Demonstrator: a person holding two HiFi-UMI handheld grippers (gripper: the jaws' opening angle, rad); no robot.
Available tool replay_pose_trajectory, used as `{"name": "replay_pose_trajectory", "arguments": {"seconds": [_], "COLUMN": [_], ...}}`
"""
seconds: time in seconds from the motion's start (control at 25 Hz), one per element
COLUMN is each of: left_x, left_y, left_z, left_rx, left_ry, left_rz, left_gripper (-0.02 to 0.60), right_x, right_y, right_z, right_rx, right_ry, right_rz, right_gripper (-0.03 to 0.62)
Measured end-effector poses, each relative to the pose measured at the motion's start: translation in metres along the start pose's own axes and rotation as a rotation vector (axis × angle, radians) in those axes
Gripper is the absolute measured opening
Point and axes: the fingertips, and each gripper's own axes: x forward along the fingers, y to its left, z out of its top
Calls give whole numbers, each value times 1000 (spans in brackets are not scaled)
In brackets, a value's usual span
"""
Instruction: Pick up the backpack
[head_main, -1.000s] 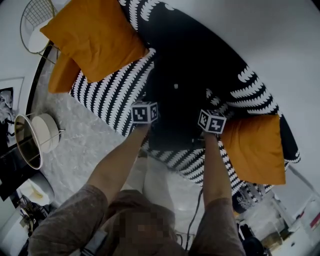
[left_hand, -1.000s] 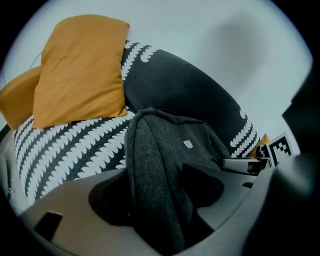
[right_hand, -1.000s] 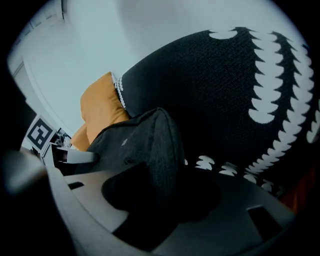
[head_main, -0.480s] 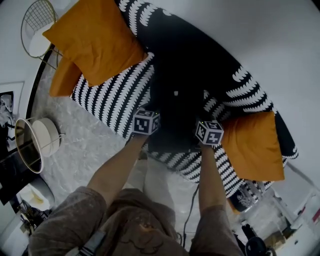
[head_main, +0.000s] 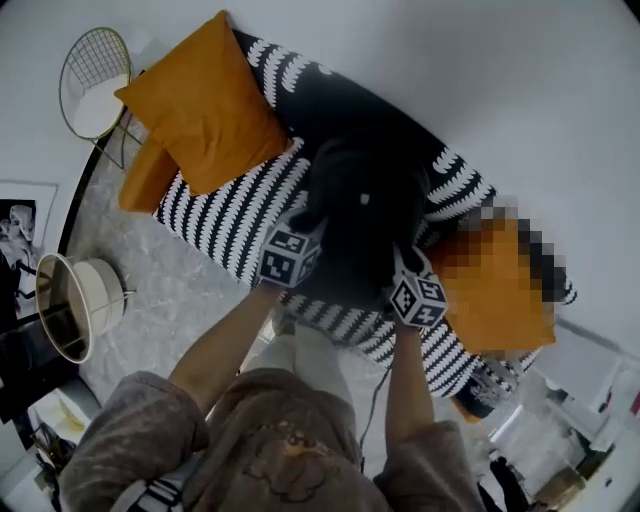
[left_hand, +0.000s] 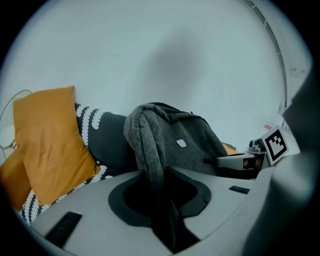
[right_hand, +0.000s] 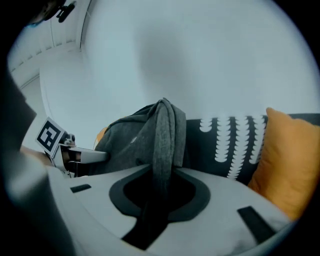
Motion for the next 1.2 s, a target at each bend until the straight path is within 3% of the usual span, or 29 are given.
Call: {"name": "replay_pose_trajectory", "arguments": {"seconds": [0.28,0.48,0.88,1.2], "left_x": [-107,-180,-324,-419], "left_y": [-45,-76,-135,-179], "left_z": [73,92,77,31], "left_rx": [108,210,317,389], "left_ry": [-83,-161,-257,-299], "left_rz": [-44,-57,-109,-131], "left_gripper": [81,81,80,80], "right_x": [-103,-174,-304,-395], "right_y": [64,108,192,242], "right_z": [65,80,62,14], "right_rx": [1,-6,-39,-44], "right_ry": [-127,-223,-338,-389], "right_rz": [-7,8,16,20], "right_gripper": [69,66,66,67]}}
